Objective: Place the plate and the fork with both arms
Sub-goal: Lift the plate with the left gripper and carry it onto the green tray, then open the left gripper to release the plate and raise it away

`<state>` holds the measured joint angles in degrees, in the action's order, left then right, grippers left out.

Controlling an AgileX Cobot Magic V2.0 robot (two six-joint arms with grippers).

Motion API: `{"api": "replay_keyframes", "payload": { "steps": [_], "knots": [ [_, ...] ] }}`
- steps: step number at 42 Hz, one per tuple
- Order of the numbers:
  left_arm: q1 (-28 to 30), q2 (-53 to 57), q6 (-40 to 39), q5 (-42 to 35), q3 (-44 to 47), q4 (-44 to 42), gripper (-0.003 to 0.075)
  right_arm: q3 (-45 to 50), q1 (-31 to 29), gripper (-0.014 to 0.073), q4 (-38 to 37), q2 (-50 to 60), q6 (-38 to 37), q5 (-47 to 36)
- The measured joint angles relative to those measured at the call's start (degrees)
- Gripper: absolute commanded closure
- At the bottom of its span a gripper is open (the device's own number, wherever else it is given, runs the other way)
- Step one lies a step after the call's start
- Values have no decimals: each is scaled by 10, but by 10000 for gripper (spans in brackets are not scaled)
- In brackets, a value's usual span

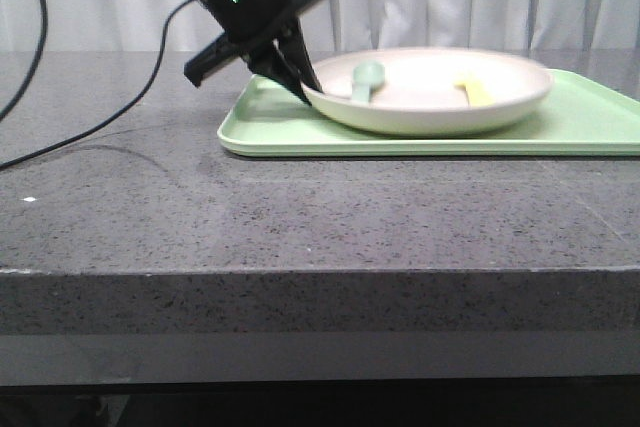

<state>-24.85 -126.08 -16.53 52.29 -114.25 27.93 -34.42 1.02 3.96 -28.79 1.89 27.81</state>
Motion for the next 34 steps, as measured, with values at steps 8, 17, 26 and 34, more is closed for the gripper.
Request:
{"api": "replay_keyframes", "payload": {
  "steps": [8, 17, 26, 34],
  "knots": [
    [-6, 0, -7, -12, 0, -7, 719, 0, 0, 32, 0, 0, 0, 0],
    [-6, 0, -8, -16, 0, -6, 428, 0, 0, 32, 0, 0, 0, 0],
    [-7, 0, 9, -20, 0, -2, 346, 0, 0, 32, 0, 0, 0, 0],
    [-7, 37, 116, 13, 0, -10, 419, 0, 0, 32, 0, 0, 0, 0]
  ]
}}
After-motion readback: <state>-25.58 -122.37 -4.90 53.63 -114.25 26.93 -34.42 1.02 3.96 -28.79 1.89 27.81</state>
